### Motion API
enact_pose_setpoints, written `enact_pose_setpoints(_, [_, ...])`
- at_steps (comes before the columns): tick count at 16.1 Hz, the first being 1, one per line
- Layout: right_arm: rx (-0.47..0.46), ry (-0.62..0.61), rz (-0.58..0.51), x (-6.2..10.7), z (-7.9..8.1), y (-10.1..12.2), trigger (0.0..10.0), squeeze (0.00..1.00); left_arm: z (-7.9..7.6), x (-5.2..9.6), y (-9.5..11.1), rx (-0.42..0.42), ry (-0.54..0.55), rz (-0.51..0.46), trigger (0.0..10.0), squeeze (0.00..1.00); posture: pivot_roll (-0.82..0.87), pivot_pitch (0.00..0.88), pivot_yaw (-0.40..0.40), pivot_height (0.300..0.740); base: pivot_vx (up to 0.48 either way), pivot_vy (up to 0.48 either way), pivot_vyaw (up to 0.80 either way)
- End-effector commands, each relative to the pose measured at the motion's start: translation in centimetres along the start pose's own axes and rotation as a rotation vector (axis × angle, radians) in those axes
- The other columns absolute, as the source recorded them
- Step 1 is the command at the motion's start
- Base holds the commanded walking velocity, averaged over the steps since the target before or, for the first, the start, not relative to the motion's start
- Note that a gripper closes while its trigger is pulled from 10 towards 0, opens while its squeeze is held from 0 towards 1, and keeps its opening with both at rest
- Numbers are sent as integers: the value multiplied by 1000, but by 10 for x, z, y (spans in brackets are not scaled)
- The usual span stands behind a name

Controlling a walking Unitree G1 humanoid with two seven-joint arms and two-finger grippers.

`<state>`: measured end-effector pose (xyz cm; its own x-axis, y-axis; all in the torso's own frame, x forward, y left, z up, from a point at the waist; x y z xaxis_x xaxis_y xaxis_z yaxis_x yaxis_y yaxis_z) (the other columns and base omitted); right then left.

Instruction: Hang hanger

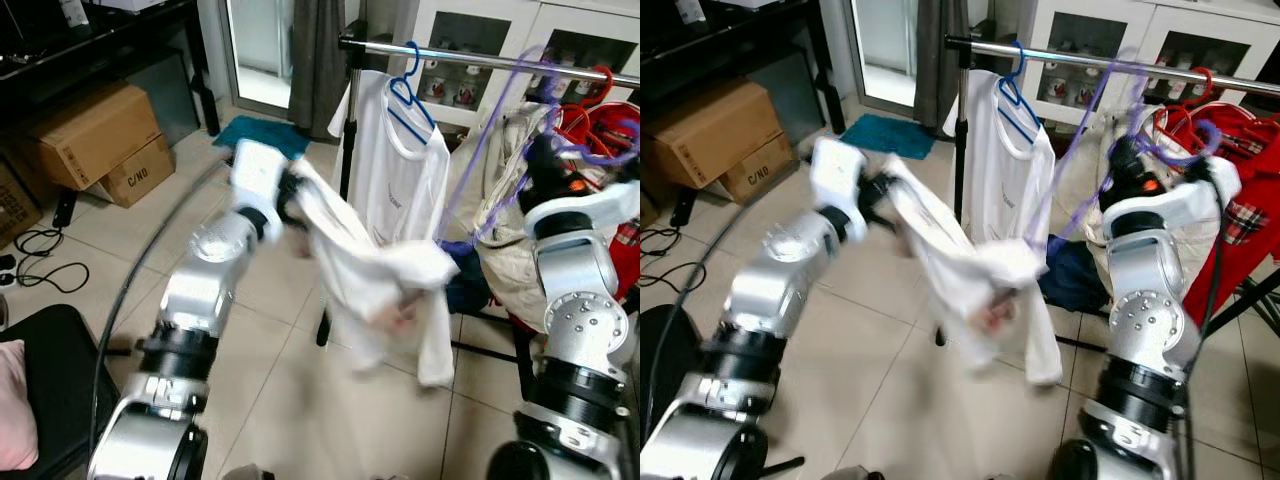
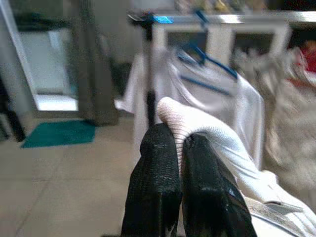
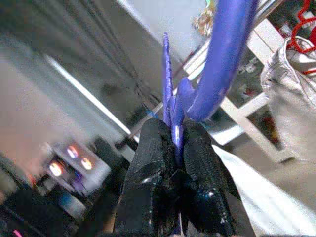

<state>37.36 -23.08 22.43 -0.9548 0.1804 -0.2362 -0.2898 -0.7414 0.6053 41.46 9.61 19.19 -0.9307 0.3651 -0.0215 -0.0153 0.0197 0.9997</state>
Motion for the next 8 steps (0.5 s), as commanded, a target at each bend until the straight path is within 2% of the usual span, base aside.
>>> enact_pose_setpoints(1, [-145, 26, -104, 3, 7, 18, 0, 0, 4, -4, 14, 91, 20, -55, 0, 0, -57, 0, 11, 740, 0, 0, 0])
enact_pose_setpoints(2, [-338, 55, -148, 5, 13, 21, 0, 0, -10, -6, 20, 246, -62, -67, 0, 0, -56, 0, 11, 740, 0, 0, 0])
enact_pose_setpoints(3, [-488, 91, -172, 5, 19, 23, 0, 0, -38, -6, 35, 478, -205, -110, 0, 0, -54, 0, 8, 740, 0, 0, 0])
enact_pose_setpoints(4, [-492, 124, -161, 5, 25, 20, 0, 0, -51, -5, 48, 611, -273, -151, 0, 0, -52, 0, 5, 740, 0, 0, 0])
enact_pose_setpoints(5, [-452, 167, -145, 5, 34, 15, 0, 0, -66, -3, 73, 815, -368, -224, 0, 0, -51, 0, 3, 740, 0, 0, 0])
enact_pose_setpoints(6, [-379, 165, -128, 4, 35, 10, 0, 0, -71, -2, 87, 903, -411, -261, 0, 0, -48, 0, 2, 740, 0, 0, 0])
enact_pose_setpoints(7, [-131, 170, -86, 0, 39, -4, 0, 0, -79, -3, 104, 988, -463, -292, 0, 0, -50, 0, 4, 740, 0, 0, 0])
enact_pose_setpoints(8, [164, 156, -56, -4, 40, -24, 0, 0, -98, -4, 116, 1007, -536, -265, 0, 0, -52, 0, 11, 740, 0, 0, 0])
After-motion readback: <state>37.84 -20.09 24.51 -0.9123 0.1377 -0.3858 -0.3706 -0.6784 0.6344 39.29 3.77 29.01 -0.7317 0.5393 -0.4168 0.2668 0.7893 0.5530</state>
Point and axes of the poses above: a point about 5 cm out from each wrist's last joint towards the gripper, its own x axis pointing back from the gripper into the wrist, its own y axis along the axis of the wrist's last joint, z = x × y, the point moved 6 cm from there along -x, pointing out of the wrist towards the gripper, and after that the axes turned 3 degrees about x, right-handed, at the moved point
